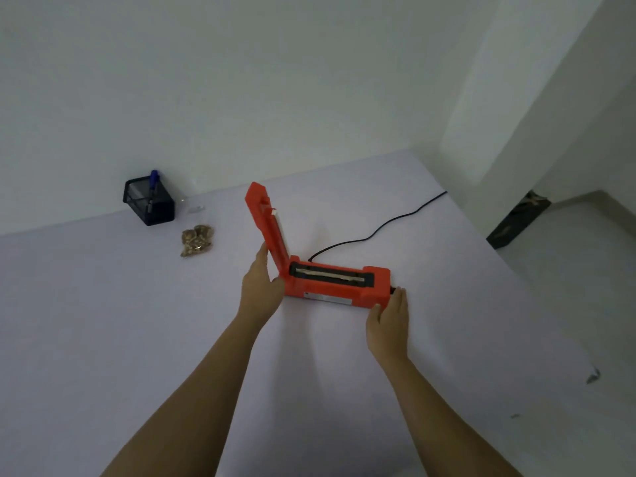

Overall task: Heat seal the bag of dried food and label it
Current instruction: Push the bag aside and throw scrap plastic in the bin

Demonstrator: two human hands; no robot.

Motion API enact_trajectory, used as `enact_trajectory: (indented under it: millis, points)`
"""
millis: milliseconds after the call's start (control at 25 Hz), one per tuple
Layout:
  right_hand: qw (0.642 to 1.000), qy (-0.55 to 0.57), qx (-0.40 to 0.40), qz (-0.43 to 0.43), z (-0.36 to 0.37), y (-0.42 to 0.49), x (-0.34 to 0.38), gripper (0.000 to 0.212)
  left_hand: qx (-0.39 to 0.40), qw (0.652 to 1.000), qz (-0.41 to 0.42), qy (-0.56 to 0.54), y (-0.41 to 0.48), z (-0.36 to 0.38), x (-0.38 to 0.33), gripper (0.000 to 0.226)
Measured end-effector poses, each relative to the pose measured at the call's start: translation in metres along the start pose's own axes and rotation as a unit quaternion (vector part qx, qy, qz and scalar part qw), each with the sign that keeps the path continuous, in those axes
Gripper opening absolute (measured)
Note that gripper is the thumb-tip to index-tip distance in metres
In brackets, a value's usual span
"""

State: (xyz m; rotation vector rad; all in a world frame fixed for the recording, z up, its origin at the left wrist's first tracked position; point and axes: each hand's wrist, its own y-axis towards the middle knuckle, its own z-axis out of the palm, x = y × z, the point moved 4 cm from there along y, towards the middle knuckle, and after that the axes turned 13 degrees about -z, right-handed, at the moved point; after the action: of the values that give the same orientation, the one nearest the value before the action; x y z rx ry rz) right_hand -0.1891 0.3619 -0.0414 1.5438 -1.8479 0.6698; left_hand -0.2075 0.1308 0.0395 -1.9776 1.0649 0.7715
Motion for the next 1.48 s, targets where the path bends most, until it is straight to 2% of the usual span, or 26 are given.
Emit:
enact_trajectory:
  millis: [160,320,400,520,600,720,800,1120,1240,1480]
  points:
    - [0.998,0.033,0.042,0.015,0.007,-0.002,-0.008,0.067,-0.002,0.997,0.067,0.027,0.005,0.024,-0.005,0.061]
    - [0.996,0.077,0.043,0.026,0.010,-0.002,-0.011,0.075,0.015,0.970,0.141,0.196,0.008,0.049,-0.003,0.069]
    - [0.995,0.084,0.039,0.022,0.011,0.001,-0.015,0.077,-0.003,0.964,0.129,0.234,0.010,0.052,-0.004,0.056]
    - [0.995,0.098,0.029,0.021,0.011,0.002,-0.016,0.078,-0.022,0.989,0.067,0.132,0.023,0.048,0.001,0.032]
    - [0.994,0.108,0.026,0.020,0.012,0.009,-0.013,0.080,-0.009,1.000,-0.003,0.021,0.033,0.046,0.006,0.031]
    - [0.992,0.122,0.036,0.018,0.019,0.031,-0.007,0.083,0.042,0.978,-0.133,-0.154,0.048,0.047,0.010,0.066]
    - [0.990,0.132,0.039,0.011,0.025,0.054,-0.003,0.084,0.052,0.965,-0.174,-0.191,0.063,0.047,0.007,0.082]
    - [0.988,0.128,0.063,-0.060,0.058,0.194,0.032,0.078,0.036,0.957,-0.154,-0.244,0.183,0.041,-0.021,0.078]
    - [0.986,0.135,0.074,-0.062,0.076,0.243,0.038,0.079,0.013,0.951,-0.157,-0.268,0.229,0.041,-0.034,0.068]
    - [0.984,0.127,0.095,-0.079,0.098,0.310,0.049,0.077,-0.007,0.945,-0.154,-0.287,0.283,0.041,-0.053,0.064]
